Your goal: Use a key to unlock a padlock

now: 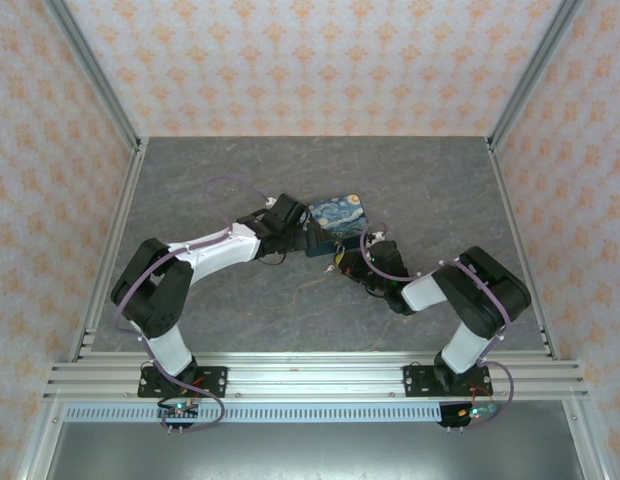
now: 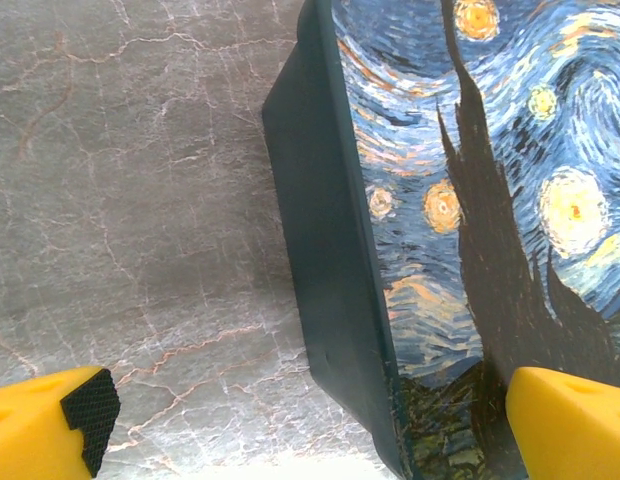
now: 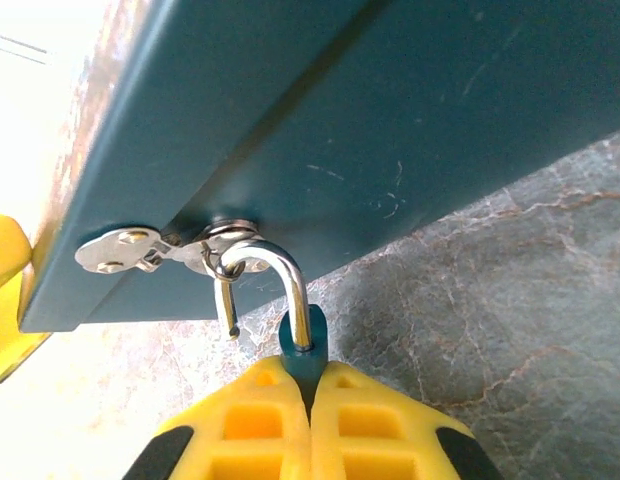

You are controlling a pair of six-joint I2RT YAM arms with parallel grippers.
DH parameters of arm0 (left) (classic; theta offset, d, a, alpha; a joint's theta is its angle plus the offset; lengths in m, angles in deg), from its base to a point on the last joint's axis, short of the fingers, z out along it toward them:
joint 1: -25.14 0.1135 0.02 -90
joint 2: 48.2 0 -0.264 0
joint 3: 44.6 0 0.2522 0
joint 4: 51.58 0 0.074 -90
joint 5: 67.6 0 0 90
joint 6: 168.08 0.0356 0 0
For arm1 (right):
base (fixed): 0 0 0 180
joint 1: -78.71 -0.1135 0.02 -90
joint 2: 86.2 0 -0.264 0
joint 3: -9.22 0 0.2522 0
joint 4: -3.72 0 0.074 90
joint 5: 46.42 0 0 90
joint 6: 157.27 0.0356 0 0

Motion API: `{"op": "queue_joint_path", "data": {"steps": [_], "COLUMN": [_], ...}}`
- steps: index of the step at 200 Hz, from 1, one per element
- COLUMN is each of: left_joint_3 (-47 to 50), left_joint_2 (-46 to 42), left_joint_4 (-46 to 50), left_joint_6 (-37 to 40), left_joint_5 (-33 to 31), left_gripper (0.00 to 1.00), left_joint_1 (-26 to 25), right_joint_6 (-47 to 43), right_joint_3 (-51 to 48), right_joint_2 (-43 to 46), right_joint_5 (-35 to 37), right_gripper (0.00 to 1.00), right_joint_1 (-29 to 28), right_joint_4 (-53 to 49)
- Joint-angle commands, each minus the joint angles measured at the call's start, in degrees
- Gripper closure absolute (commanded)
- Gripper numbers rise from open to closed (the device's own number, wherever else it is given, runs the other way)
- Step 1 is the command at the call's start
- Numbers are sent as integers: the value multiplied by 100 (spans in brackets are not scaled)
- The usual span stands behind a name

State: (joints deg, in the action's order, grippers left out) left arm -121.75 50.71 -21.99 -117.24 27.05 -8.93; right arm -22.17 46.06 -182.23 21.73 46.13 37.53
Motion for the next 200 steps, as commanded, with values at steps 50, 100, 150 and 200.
{"op": "queue_joint_path", "data": {"steps": [50,100,150,200], "left_joint_3": [281,348,363,372], "left_joint_2": [21,42,119,183], "left_joint_4": [132,45,-18,-72], "left_joint_6": [-74,-101,-83,-66], "left_joint_5": [17,45,80,124], "left_gripper": [0,0,0,0], "left_joint_1": [38,40,42,50], "right_joint_6": [919,1331,1488,1467], "right_joint_3": [-83,-57,-58,29], "right_joint_2": [-283,-501,-496,-484], "right_joint_5": [487,622,824,944], "right_gripper": [100,100,100,100], "right_joint_1": [58,58,58,127], "right_joint_4": [795,1130,1134,969]}}
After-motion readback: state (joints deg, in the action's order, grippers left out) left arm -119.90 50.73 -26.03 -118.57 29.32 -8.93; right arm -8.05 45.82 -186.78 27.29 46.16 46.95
